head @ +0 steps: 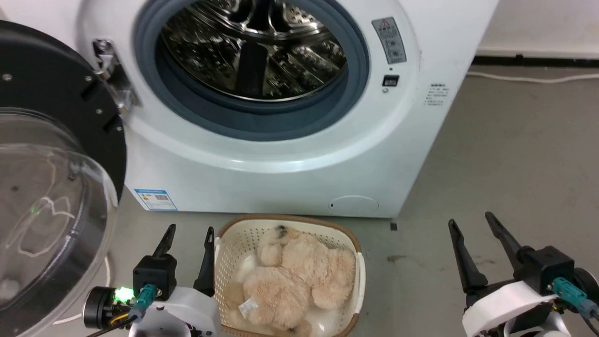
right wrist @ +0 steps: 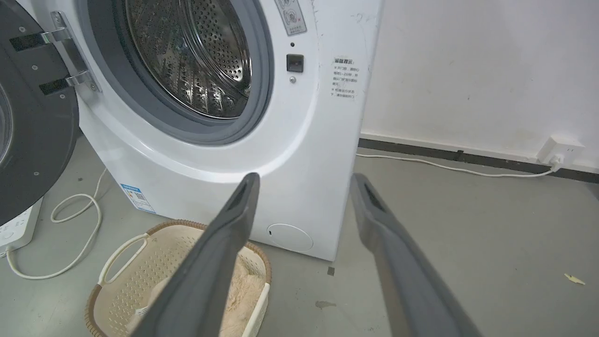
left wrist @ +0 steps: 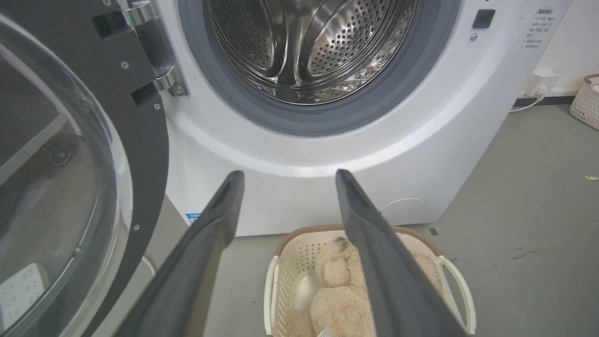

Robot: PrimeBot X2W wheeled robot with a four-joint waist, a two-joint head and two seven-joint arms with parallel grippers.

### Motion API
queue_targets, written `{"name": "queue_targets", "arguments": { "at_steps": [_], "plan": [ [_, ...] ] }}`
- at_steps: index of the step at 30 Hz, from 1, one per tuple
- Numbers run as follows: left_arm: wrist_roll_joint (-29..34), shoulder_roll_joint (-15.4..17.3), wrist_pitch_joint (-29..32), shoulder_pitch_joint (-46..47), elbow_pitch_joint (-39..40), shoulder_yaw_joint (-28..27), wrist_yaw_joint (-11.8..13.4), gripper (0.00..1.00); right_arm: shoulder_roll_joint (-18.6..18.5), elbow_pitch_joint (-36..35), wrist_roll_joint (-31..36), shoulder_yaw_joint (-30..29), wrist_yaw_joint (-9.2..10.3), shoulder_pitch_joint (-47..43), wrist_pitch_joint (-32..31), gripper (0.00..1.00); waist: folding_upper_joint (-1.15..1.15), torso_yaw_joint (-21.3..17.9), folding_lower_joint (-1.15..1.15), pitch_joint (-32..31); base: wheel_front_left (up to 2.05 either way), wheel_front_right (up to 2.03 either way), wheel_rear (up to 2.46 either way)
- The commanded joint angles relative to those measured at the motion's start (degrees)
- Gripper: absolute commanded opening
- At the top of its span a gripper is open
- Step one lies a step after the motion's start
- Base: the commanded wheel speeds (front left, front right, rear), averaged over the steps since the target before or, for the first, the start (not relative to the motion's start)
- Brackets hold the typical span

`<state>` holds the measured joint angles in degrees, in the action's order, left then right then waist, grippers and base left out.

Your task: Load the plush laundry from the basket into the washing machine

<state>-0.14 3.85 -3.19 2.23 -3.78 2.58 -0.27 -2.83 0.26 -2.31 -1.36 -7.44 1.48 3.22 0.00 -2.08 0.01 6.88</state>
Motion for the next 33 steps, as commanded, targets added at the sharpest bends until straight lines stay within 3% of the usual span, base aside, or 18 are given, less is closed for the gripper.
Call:
{"name": "queue_targets", "arguments": {
  "at_steps": [1,10,33],
  "plan": [
    [0.1,0.5,-0.7,1.3,-0.9,0.3,-0.5,1.0,0.0,-0.2,-0.8,-0.3,-0.02,1.2,0.6,1.0,0.0,-0.9,-0.01,1.3,0.0,0.0,0.0],
    [-0.2,1.8,-1.7,4.0,-4.3,1.0,-1.2,1.0,0.0,-0.6,-2.5,-0.7,-0.02,2.3,1.7,1.0,0.0,-3.0,-0.01,4.6,0.0,0.0,0.0],
    [-0.8,4.0,-4.5,11.6,-22.0,5.7,-3.1,1.0,0.0,-1.1,-5.6,-0.7,-0.03,4.8,4.5,1.0,0.0,-6.2,-0.01,12.3,0.0,0.0,0.0]
  ]
}}
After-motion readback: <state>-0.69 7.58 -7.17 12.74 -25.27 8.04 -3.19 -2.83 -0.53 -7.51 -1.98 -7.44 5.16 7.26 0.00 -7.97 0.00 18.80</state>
